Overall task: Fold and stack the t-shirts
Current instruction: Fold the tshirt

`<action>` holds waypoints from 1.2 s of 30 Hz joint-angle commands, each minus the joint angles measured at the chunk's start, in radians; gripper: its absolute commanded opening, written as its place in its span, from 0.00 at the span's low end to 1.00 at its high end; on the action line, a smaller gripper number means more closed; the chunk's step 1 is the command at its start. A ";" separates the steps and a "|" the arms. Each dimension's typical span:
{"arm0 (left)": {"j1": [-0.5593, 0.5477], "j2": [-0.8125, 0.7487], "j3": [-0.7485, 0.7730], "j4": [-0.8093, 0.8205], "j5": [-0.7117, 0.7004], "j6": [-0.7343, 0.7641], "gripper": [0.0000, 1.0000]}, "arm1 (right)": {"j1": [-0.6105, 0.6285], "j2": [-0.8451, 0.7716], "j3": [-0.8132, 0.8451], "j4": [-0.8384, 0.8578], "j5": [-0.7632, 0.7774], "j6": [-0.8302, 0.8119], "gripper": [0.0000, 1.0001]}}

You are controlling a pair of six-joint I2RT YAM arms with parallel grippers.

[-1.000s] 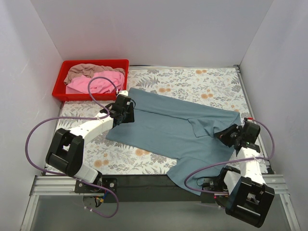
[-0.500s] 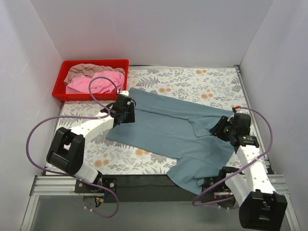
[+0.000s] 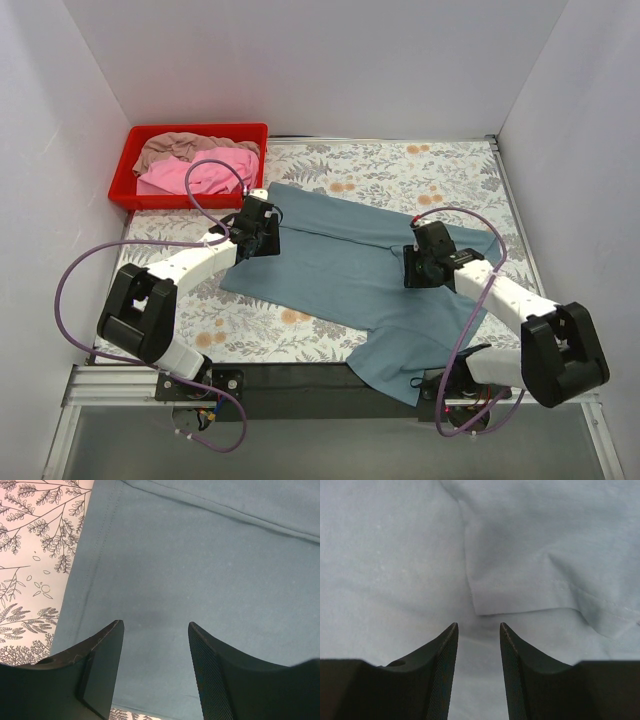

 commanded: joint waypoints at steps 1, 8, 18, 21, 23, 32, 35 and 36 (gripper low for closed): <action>-0.001 -0.009 0.032 -0.003 -0.020 0.010 0.53 | 0.050 0.041 0.063 0.044 0.079 -0.017 0.45; -0.001 -0.012 0.030 -0.003 -0.019 0.010 0.53 | 0.077 0.120 0.078 0.060 0.131 -0.016 0.44; -0.001 -0.012 0.030 -0.004 -0.019 0.010 0.53 | 0.087 0.149 0.047 0.084 0.166 -0.020 0.27; 0.001 -0.011 0.030 -0.004 -0.019 0.011 0.53 | 0.088 0.141 0.049 0.086 0.168 -0.031 0.20; 0.001 -0.012 0.032 -0.004 -0.019 0.010 0.53 | 0.088 0.146 0.049 0.086 0.169 -0.043 0.18; -0.001 -0.012 0.030 -0.004 -0.017 0.010 0.53 | 0.108 0.121 0.078 0.049 0.105 -0.030 0.01; -0.001 -0.009 0.033 -0.004 -0.014 0.011 0.53 | 0.114 0.108 0.110 0.012 0.065 0.004 0.01; -0.001 -0.009 0.032 -0.004 -0.014 0.011 0.53 | 0.116 0.106 0.131 0.000 0.057 0.015 0.01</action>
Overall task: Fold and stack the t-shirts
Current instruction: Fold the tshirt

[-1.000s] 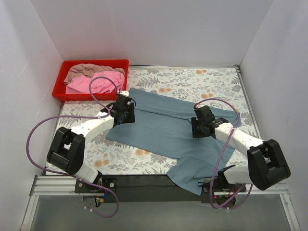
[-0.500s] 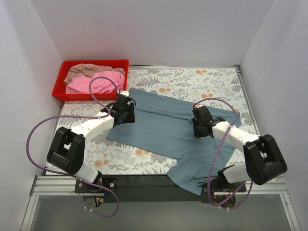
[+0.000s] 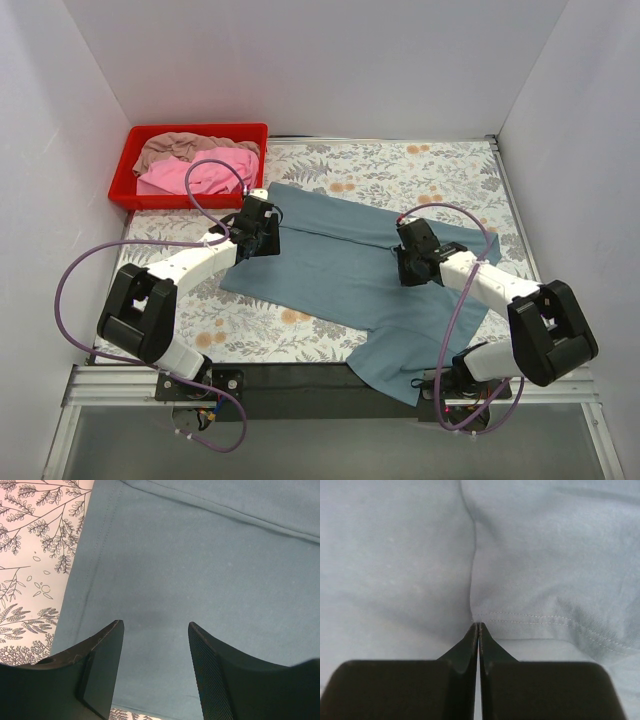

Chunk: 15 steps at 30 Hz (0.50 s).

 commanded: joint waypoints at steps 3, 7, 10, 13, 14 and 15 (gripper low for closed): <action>0.001 -0.008 0.031 -0.002 -0.013 0.010 0.53 | 0.013 -0.027 0.123 -0.072 -0.072 0.067 0.01; 0.001 -0.008 0.031 -0.004 -0.011 0.008 0.53 | 0.014 0.014 0.178 -0.098 -0.104 0.105 0.01; 0.001 -0.005 0.031 -0.004 -0.010 0.008 0.53 | 0.013 0.066 0.218 -0.112 -0.135 0.136 0.01; -0.001 -0.006 0.032 -0.004 -0.008 0.008 0.53 | 0.017 0.115 0.245 -0.110 -0.164 0.162 0.01; 0.001 -0.006 0.032 -0.004 -0.008 0.008 0.53 | 0.017 0.137 0.265 -0.112 -0.175 0.165 0.01; -0.001 -0.005 0.032 -0.002 -0.007 0.010 0.53 | 0.019 0.148 0.275 -0.112 -0.180 0.171 0.02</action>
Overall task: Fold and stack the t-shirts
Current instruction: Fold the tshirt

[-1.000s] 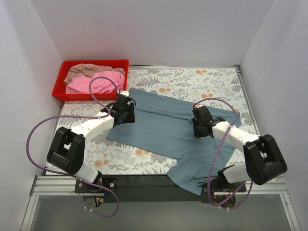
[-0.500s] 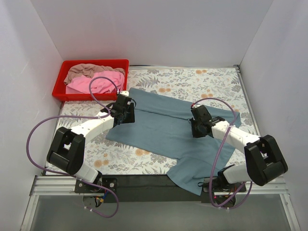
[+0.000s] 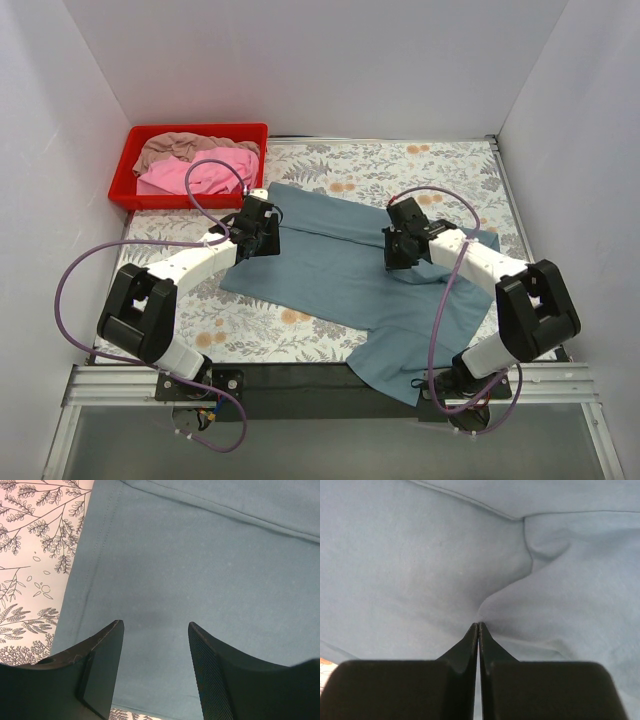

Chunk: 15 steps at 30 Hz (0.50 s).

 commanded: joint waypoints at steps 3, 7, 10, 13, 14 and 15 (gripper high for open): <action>-0.001 -0.003 0.032 -0.004 -0.001 0.009 0.53 | 0.008 0.060 0.097 -0.014 -0.064 0.027 0.17; -0.001 -0.009 0.037 -0.002 0.057 -0.006 0.53 | 0.009 -0.015 0.111 0.003 -0.064 -0.011 0.36; -0.001 -0.024 0.038 0.004 0.166 -0.048 0.53 | 0.008 -0.109 0.048 0.020 0.008 -0.027 0.50; -0.019 -0.043 0.034 0.033 0.252 -0.086 0.54 | -0.001 -0.294 -0.070 0.022 0.084 -0.002 0.57; -0.031 -0.043 0.035 0.048 0.272 -0.108 0.54 | -0.007 -0.329 -0.101 0.022 0.100 0.008 0.58; -0.034 -0.037 0.038 0.053 0.292 -0.117 0.54 | -0.020 -0.363 -0.128 0.020 0.100 0.022 0.58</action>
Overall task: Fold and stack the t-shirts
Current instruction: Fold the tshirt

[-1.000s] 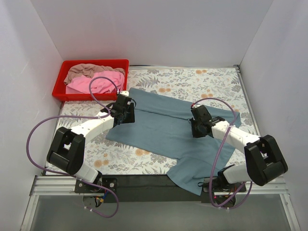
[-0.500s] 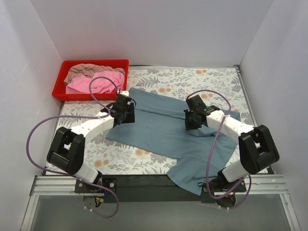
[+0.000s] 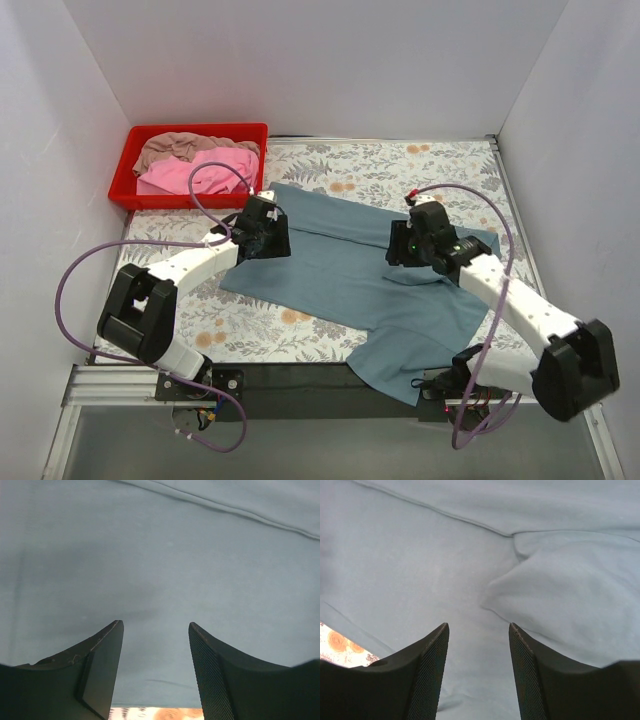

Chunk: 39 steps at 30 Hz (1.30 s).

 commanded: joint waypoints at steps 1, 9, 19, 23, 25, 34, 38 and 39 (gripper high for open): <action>-0.023 -0.028 0.038 0.045 0.133 -0.063 0.54 | -0.027 -0.130 -0.129 0.004 0.069 0.033 0.58; -0.023 0.101 0.223 0.047 0.024 -0.078 0.54 | -0.298 -0.233 -0.153 0.013 0.029 0.032 0.62; -0.017 0.478 0.589 0.023 -0.112 -0.031 0.54 | -0.596 -0.012 -0.137 0.186 -0.033 0.061 0.64; -0.010 0.572 0.654 -0.001 -0.154 -0.015 0.52 | -0.656 0.062 -0.143 0.242 -0.060 0.056 0.64; -0.003 0.609 0.664 -0.002 -0.158 -0.015 0.52 | -0.680 0.111 -0.143 0.275 -0.072 0.050 0.64; 0.057 0.762 0.739 -0.010 -0.123 -0.029 0.52 | -0.720 0.324 -0.099 0.360 -0.126 0.022 0.64; 0.078 0.822 0.792 -0.019 -0.111 -0.026 0.52 | -0.749 0.422 -0.035 0.395 -0.134 -0.001 0.64; 0.083 0.834 0.827 -0.027 -0.109 -0.026 0.52 | -0.756 0.463 -0.019 0.398 -0.141 -0.013 0.64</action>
